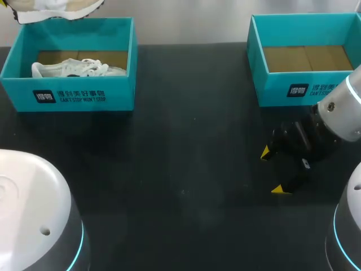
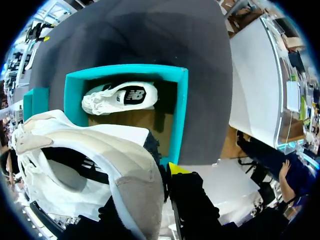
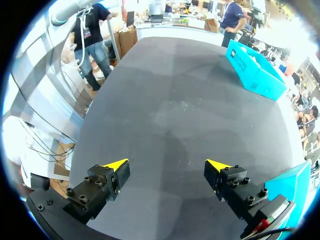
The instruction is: Take the shoe out of the shoebox, open the shoe tongue, remove and reinsert the insole, then place the shoe into the shoebox
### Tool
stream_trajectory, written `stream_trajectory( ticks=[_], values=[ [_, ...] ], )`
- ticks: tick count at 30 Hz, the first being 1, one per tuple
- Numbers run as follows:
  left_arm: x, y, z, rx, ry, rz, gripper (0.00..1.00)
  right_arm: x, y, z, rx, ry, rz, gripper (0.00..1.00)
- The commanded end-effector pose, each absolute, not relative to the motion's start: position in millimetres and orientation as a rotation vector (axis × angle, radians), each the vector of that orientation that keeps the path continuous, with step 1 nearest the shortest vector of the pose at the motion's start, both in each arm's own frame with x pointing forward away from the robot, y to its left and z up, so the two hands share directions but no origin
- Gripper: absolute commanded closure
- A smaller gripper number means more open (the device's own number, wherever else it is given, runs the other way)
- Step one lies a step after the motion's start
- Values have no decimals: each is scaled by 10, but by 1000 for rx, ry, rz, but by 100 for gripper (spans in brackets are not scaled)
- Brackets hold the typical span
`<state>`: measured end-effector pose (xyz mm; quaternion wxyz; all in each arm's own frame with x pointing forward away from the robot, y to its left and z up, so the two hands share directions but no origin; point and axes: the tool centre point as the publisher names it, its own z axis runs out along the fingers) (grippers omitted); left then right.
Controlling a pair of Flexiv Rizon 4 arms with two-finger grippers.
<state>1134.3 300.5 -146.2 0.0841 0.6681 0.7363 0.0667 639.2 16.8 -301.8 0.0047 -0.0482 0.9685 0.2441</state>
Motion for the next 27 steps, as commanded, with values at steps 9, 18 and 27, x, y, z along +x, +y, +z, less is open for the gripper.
stream_trajectory(
  ticks=[9,18,27],
  values=[
    [11474,2999,-1509,2068,2161,167,100,6386,173,-3023,-151,3033,762,0],
    [11719,3009,-1722,2179,2138,149,100,6386,173,-3023,-151,3033,762,0],
    [11732,3011,-1756,2228,2132,130,100,6386,173,-3023,-151,3033,762,0]
  ],
)
